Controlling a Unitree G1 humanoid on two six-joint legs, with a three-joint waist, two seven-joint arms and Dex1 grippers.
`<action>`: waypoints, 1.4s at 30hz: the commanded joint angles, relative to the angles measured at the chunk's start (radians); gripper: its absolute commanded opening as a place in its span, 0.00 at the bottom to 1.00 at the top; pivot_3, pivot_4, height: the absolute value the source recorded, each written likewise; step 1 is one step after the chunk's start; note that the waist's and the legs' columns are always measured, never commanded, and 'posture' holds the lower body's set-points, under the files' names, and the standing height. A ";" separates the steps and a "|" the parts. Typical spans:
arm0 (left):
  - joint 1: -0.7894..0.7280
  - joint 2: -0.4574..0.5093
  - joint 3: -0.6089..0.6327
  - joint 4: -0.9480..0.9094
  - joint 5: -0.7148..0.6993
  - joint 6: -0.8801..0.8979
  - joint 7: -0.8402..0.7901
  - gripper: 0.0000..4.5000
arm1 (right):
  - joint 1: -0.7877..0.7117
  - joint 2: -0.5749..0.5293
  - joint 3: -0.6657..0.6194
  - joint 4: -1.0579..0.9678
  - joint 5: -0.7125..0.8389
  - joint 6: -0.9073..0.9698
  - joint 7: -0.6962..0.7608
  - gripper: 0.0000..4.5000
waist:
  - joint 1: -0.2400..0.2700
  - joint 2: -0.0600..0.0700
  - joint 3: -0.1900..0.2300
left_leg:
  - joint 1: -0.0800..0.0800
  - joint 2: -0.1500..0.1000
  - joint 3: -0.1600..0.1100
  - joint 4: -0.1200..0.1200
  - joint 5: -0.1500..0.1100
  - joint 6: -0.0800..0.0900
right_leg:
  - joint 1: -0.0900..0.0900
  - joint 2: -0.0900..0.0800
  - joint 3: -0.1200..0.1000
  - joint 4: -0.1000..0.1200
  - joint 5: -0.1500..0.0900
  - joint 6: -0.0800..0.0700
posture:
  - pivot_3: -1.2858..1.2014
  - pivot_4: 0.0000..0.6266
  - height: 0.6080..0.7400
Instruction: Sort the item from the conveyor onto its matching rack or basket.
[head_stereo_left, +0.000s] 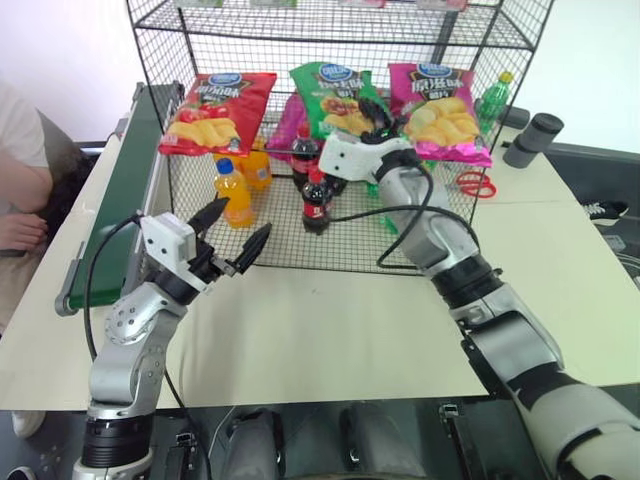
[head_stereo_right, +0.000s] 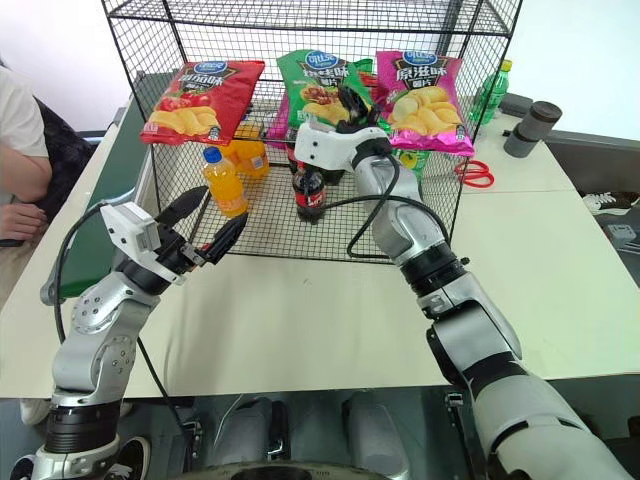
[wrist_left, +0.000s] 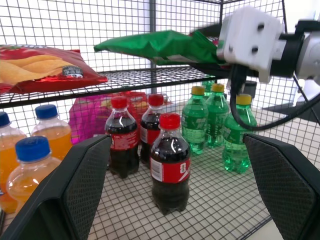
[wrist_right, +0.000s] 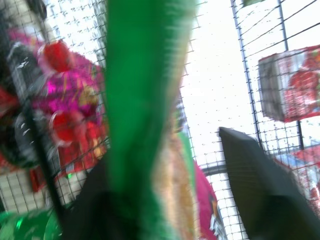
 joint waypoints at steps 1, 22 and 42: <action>0.000 0.007 -0.007 -0.035 0.004 -0.010 0.000 1.00 | -0.018 0.036 0.003 -0.060 0.027 -0.014 0.025 0.89 | -0.007 0.000 0.000 | 0.000 0.000 0.000 0.000 0.000 0.000 | 0.000 0.000 0.000 0.000 0.000 0.000 | 0.52 0.24 1.00; -0.004 0.016 -0.019 -0.025 0.010 -0.014 -0.005 1.00 | 0.081 0.212 -0.080 -0.248 0.378 -0.146 0.130 0.89 | -0.008 0.000 0.000 | 0.000 0.001 -0.001 -0.001 0.000 0.000 | -0.001 0.000 -0.001 0.001 0.000 0.000 | 0.52 0.24 1.00; -0.028 0.363 0.110 0.172 -0.392 0.265 -0.563 1.00 | 0.921 -0.199 -0.688 -1.133 1.459 0.417 0.568 0.95 | 0.001 0.002 0.001 | 0.001 0.000 -0.004 -0.003 0.000 0.001 | 0.004 0.001 -0.003 -0.002 0.000 -0.001 | 0.52 0.24 1.00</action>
